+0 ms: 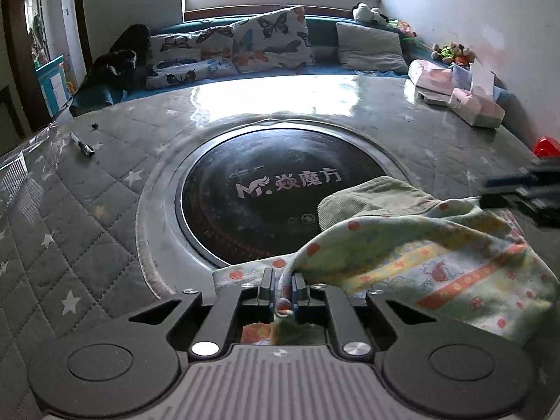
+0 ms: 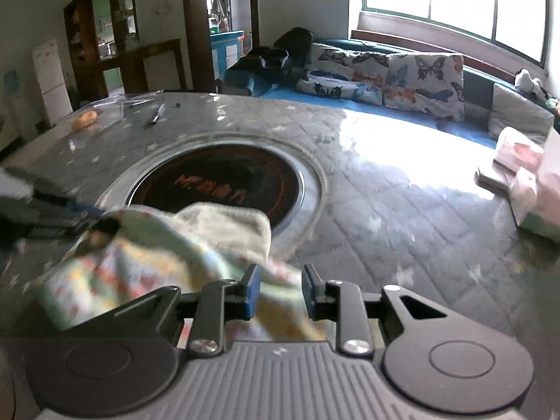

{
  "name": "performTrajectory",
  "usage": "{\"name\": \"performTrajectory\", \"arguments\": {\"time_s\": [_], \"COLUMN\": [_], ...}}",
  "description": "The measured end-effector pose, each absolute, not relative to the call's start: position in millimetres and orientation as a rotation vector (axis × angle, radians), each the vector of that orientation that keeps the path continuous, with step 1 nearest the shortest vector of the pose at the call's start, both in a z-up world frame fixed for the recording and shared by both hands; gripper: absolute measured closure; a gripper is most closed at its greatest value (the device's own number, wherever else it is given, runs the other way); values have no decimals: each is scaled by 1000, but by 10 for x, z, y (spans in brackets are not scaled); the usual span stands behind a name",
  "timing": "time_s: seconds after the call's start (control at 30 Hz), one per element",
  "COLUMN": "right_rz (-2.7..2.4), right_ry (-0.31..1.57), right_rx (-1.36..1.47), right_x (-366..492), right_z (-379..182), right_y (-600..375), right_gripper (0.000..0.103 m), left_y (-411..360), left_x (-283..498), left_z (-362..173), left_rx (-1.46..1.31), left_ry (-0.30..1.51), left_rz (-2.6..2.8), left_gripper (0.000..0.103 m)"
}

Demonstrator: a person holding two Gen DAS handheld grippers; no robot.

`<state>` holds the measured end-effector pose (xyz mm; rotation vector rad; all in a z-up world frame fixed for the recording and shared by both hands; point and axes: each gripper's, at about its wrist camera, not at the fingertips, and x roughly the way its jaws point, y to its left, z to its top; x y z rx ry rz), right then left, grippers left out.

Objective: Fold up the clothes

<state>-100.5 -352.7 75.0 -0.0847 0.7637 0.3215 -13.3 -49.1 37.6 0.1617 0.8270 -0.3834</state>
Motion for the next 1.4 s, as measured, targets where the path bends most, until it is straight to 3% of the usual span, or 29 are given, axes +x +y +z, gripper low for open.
{"name": "performTrajectory", "arguments": {"time_s": [0.07, 0.13, 0.2, 0.57, 0.87, 1.1, 1.4], "right_rz": [324, 302, 279, 323, 284, 466, 618], "right_ry": [789, 800, 811, 803, 811, 785, 801], "right_rx": [-71, -59, -47, 24, 26, -66, -205], "right_x": [-1084, -1091, -1098, -886, -633, -983, -1436], "right_z": [681, 607, 532, 629, 539, 738, 613], "right_y": [-3596, -3675, -3753, -3669, -3524, -3192, -2684], "right_gripper": [78, 80, 91, 90, 89, 88, 88], "left_y": [-475, -419, -384, -440, -939, -850, -598], "left_x": [-98, -57, -41, -164, 102, 80, -602], "left_z": [369, 370, 383, 688, 371, 360, 577], "left_rx": [163, 152, 170, 70, 66, 50, 15], "left_ry": [828, 831, 821, 772, 860, 854, 791], "left_rz": [-360, -351, -309, -375, -443, -434, -478], "left_gripper": [71, 71, 71, 76, 75, 75, 75]}}
